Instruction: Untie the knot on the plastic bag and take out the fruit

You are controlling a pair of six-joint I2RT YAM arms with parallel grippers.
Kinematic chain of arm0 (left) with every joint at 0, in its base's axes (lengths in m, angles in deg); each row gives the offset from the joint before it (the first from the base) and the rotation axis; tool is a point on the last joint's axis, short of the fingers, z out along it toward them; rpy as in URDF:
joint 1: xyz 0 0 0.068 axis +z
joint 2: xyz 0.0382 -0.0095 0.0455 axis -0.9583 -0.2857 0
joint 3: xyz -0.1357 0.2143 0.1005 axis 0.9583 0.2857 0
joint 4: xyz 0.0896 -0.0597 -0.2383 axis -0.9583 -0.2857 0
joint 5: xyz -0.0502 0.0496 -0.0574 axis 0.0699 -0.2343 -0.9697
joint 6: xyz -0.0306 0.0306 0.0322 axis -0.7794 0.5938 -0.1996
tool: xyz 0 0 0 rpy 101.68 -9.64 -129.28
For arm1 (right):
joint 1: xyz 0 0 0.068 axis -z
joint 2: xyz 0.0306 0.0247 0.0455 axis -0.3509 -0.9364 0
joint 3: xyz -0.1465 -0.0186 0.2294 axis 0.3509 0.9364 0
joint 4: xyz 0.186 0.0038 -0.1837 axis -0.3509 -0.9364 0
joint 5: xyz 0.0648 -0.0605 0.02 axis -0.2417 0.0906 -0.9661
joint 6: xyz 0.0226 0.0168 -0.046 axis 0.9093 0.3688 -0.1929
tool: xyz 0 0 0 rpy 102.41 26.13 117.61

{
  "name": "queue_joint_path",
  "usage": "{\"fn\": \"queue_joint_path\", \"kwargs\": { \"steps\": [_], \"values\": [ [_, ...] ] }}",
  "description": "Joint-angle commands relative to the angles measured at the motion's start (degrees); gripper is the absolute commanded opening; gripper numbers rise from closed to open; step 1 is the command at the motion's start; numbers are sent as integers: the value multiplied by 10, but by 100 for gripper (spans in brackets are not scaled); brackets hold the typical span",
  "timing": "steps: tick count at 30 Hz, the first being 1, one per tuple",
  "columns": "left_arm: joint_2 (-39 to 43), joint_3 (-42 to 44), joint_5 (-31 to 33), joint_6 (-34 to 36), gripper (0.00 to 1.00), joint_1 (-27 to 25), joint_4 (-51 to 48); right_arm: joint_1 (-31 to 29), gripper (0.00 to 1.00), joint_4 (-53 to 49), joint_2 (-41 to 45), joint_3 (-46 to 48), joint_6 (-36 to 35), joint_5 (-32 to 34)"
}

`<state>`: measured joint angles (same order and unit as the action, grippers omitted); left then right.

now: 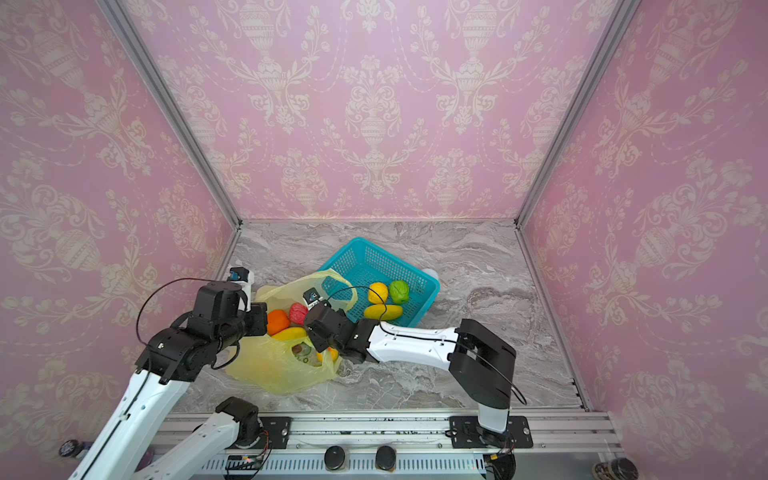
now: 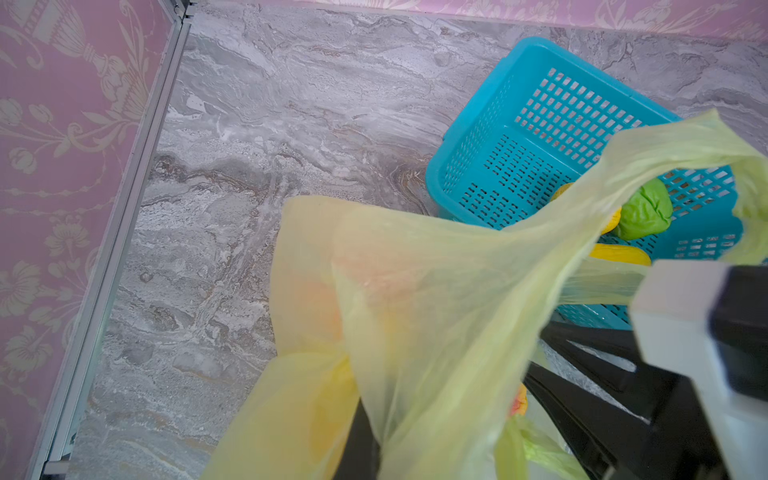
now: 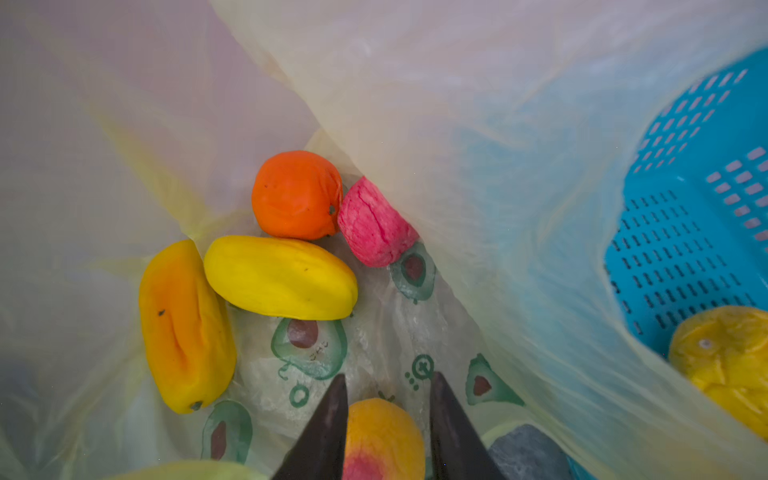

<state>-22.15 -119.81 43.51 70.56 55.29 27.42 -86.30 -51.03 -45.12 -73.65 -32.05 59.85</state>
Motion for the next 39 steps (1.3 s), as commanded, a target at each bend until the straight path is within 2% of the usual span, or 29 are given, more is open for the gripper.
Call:
{"fn": "queue_joint_path", "kwargs": {
  "steps": [1, 5, 15, 21, 29, 32, 35, 39],
  "values": [
    [10, 5, 5, -8, 0, 4, -2, 1, 40, -31, -10, 6, 39, 26],
    [15, 6, 8, -9, 0, 4, -2, 1, 49, -18, -12, 15, 48, 22],
    [13, 5, 7, -10, 0, 4, -2, -11, 58, -32, -68, -14, 49, -18],
    [13, 6, 7, -9, 0, 4, -2, -12, 75, -56, -109, -33, 59, -7],
    [13, 6, 7, -10, 0, 4, -2, -11, 81, -84, -151, -66, 63, 3],
    [12, 6, 8, -9, 0, 4, -1, -12, 78, -86, -154, -69, 62, 5],
    [12, 6, 8, -9, 0, 4, -2, -12, 63, -77, -141, -61, 61, 3],
    [12, 6, 8, -10, 0, 4, -2, -12, 56, -69, -111, -52, 53, 10]
  ]
}}
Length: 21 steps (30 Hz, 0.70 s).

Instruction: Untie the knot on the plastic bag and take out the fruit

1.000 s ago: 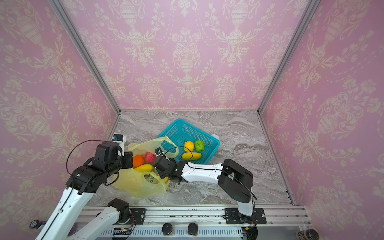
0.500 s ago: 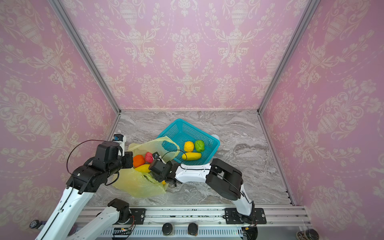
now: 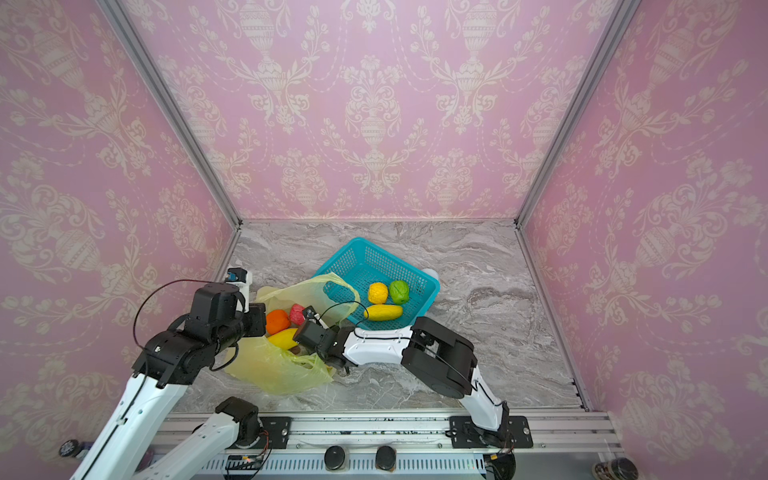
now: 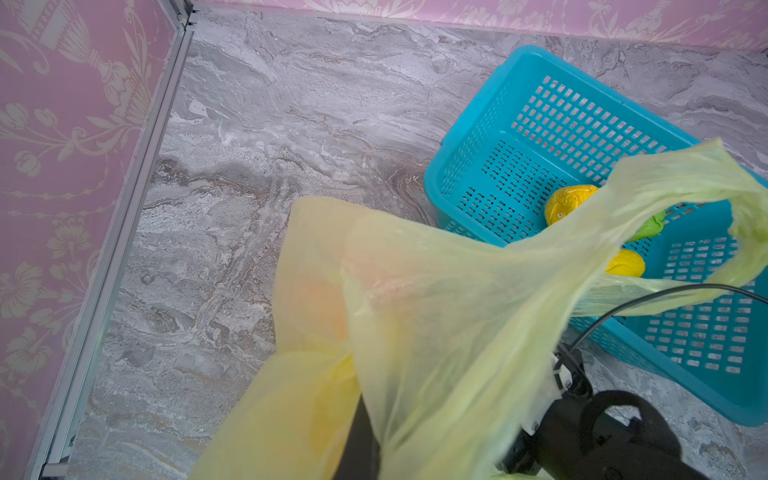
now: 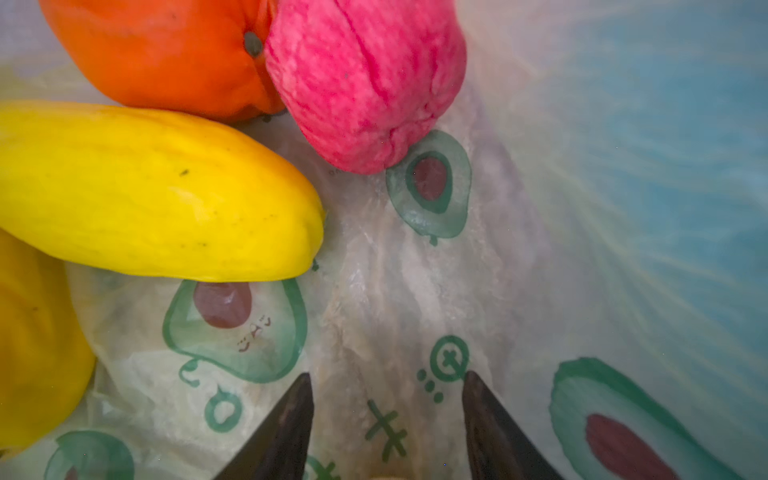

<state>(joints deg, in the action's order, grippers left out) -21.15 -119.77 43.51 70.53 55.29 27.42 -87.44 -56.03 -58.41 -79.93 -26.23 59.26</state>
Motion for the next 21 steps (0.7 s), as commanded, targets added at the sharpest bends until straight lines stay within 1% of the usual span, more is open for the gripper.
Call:
{"fn": "queue_joint_path", "kwargs": {
  "steps": [1, 10, 12, 14, 16, 21],
  "values": [
    [2, 6, 8, -9, 0, 4, -2, 0, 54, -18, 31, 12, -9, 21],
    [1, 5, 8, -10, 0, 4, -2, 1, 44, 4, 128, 24, -49, 47],
    [1, 6, 8, -9, 0, 4, -2, 0, 43, 8, 149, 24, -62, 58],
    [3, 6, 8, -9, 0, 4, -2, 0, 40, 17, 174, 31, -74, 73],
    [3, 6, 8, -9, 0, 4, -2, 0, 38, 38, 198, 47, -87, 80],
    [1, 6, 8, -10, 0, 4, -2, 0, 38, 101, 256, 117, -115, 89]
  ]
}}
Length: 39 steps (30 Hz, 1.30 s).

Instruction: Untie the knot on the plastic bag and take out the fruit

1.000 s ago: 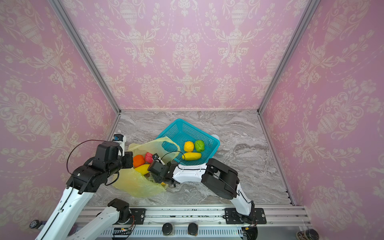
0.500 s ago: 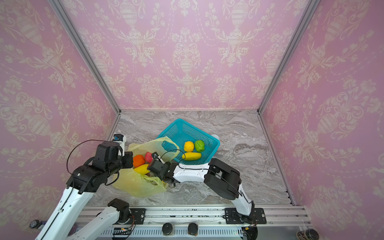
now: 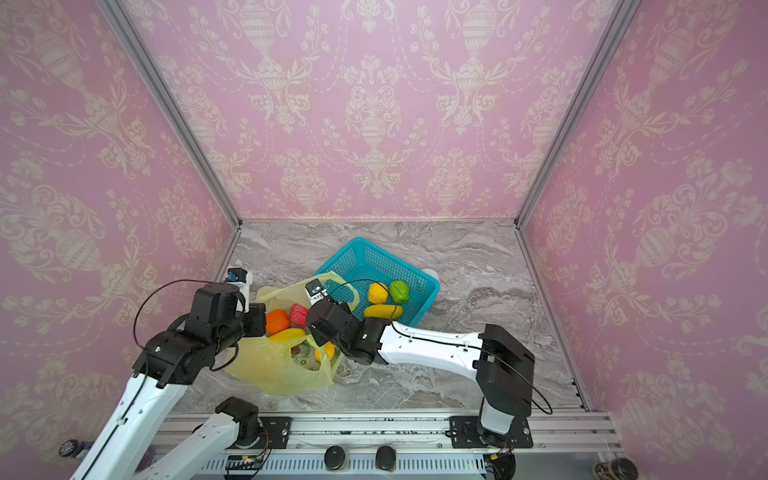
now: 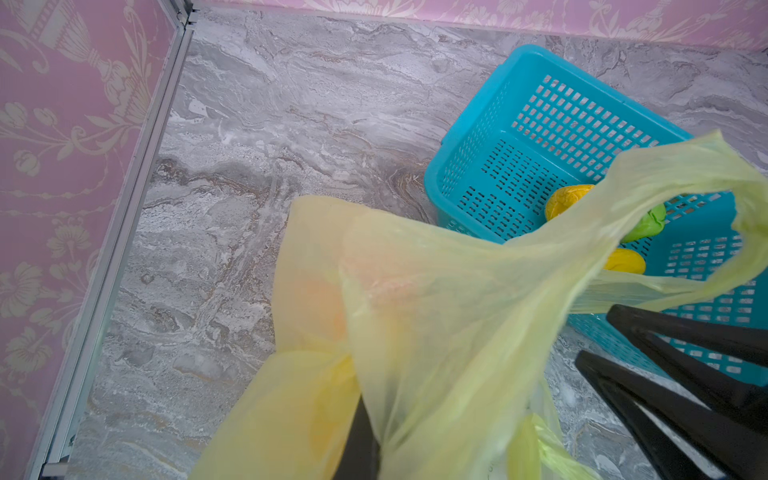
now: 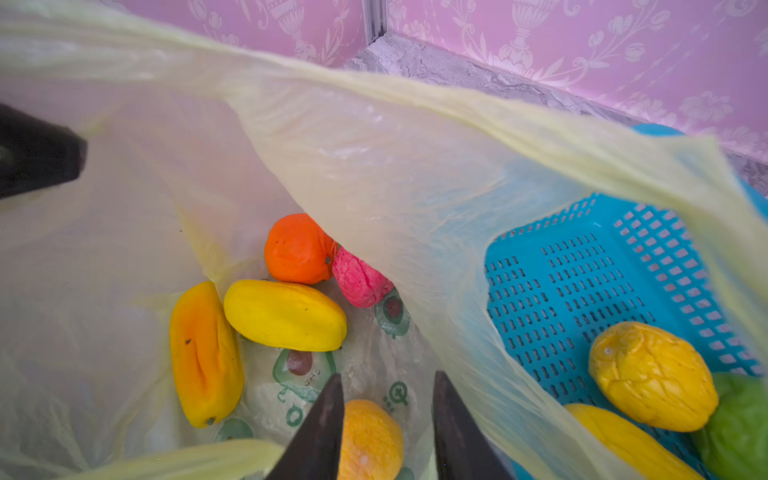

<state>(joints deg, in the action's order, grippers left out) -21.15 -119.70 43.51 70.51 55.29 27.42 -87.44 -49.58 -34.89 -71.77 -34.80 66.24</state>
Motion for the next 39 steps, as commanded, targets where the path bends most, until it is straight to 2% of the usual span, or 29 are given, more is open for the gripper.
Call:
{"fn": "queue_joint_path", "kwargs": {
  "steps": [1, 4, 7, 10, 14, 17, 20, 26, 28, 34, 39],
  "values": [
    [0, 5, 8, -9, 0, 4, -1, 0, 38, 46, 32, 59, -30, 19],
    [-3, 4, 9, -9, 0, 5, -2, 0, 38, 39, 35, 71, -20, 12],
    [-5, 4, 9, -9, 0, 5, -2, 1, 39, 4, -1, 49, 3, 3],
    [-3, 5, 10, -9, 0, 5, -2, 1, 41, -40, -57, 2, 25, -13],
    [0, 5, 10, -10, 0, 4, -2, 3, 50, -125, -116, -59, 36, -3],
    [3, 5, 10, -10, 0, 4, -1, 7, 49, -189, -153, -108, 42, -5],
    [4, 5, 10, -10, 0, 4, -1, 8, 50, -205, -169, -123, 42, -23],
    [4, 6, 10, -10, 0, 4, -1, 8, 74, -216, -201, -137, 45, -66],
    [3, 5, 9, -10, 0, 4, -1, 8, 78, -216, -211, -142, 47, -75],
    [3, 5, 9, -10, 0, 4, -1, 10, 77, -239, -262, -179, 55, -67],
    [4, 5, 10, -10, 0, 4, -2, 13, 67, -248, -279, -191, 61, -72]
  ]
}}
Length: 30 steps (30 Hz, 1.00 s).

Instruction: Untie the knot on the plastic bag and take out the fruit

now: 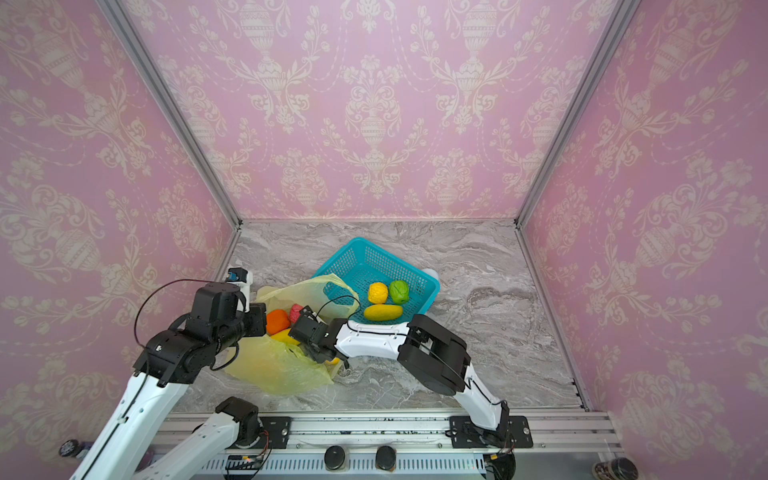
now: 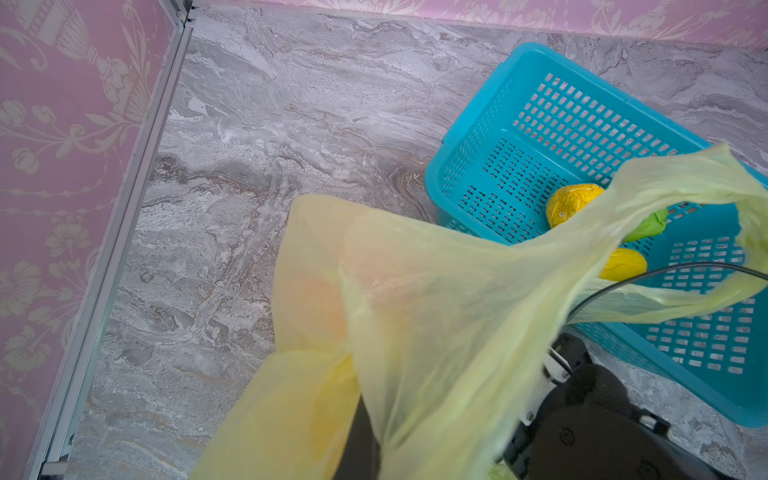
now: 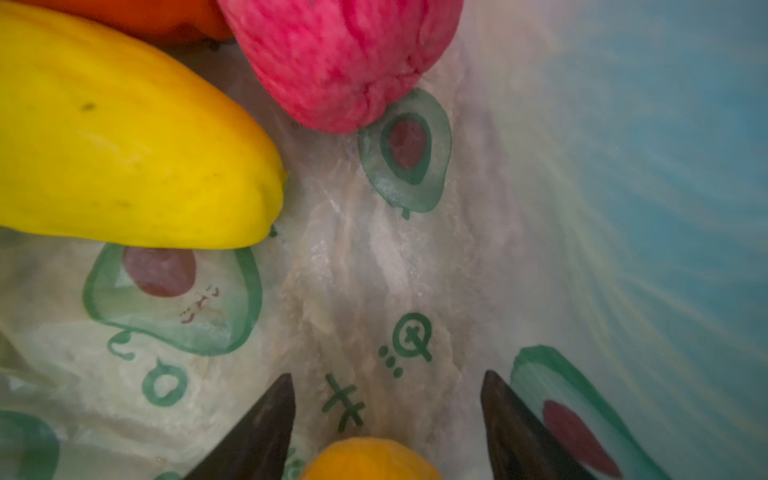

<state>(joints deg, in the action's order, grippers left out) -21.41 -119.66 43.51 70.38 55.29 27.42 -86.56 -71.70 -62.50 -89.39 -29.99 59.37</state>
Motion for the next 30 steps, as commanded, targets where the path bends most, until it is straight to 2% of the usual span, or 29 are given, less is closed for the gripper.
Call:
{"fn": "queue_joint_path", "kwargs": {
  "steps": [1, 2, 10, 16, 30],
  "values": [
    [6, 5, 11, -9, 0, 5, -2, 5, 66, -24, -1, -13, 14, -5],
    [6, 5, 10, -8, 0, 4, -2, 5, 64, -23, 2, -10, 15, -7],
    [5, 5, 10, -9, 0, 4, -2, 4, 30, 2, 33, 17, 21, -12],
    [5, 5, 11, -9, 0, 4, -2, 5, 14, 23, 91, 45, 17, 13],
    [5, 5, 11, -8, 0, 4, -2, 20, 8, 107, 288, 155, -29, 63]
  ]
}}
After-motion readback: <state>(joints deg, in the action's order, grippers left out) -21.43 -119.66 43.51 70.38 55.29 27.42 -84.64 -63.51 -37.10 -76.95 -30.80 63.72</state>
